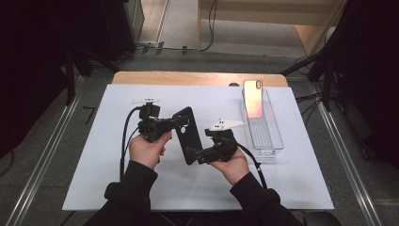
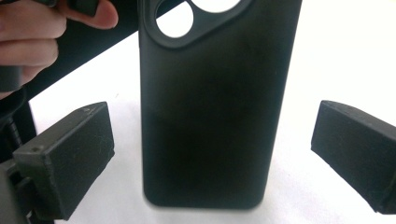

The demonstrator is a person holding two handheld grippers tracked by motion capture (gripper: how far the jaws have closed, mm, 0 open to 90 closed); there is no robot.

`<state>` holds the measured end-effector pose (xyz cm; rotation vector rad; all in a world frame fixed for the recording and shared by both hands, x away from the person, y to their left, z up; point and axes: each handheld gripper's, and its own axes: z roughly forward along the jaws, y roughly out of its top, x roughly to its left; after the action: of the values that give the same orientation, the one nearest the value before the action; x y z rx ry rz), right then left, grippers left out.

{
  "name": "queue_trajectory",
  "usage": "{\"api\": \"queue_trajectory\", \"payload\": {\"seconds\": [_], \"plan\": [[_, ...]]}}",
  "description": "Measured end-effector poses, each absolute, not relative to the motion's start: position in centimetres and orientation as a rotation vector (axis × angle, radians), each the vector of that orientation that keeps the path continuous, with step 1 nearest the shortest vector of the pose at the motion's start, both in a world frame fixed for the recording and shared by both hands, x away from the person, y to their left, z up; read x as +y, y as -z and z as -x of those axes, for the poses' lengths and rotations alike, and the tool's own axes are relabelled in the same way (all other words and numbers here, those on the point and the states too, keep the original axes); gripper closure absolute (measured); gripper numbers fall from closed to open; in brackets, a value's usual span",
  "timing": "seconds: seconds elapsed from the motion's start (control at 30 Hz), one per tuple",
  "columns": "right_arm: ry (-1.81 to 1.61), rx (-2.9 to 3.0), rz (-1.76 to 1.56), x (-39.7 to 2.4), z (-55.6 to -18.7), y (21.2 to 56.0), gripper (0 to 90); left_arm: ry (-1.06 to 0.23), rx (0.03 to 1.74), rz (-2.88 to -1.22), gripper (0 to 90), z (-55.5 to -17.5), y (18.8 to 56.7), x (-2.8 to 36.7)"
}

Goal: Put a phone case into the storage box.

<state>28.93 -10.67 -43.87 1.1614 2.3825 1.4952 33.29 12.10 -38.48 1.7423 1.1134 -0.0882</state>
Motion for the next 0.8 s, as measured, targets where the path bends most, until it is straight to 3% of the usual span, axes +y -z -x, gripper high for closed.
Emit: {"api": "queue_trajectory", "payload": {"seconds": [0.8], "plan": [[-1.427,2.466,-1.021,-13.0,-28.2,43.5,0.0,-0.143,0.89,-1.798,83.0,-31.6,39.3,12.1]]}}
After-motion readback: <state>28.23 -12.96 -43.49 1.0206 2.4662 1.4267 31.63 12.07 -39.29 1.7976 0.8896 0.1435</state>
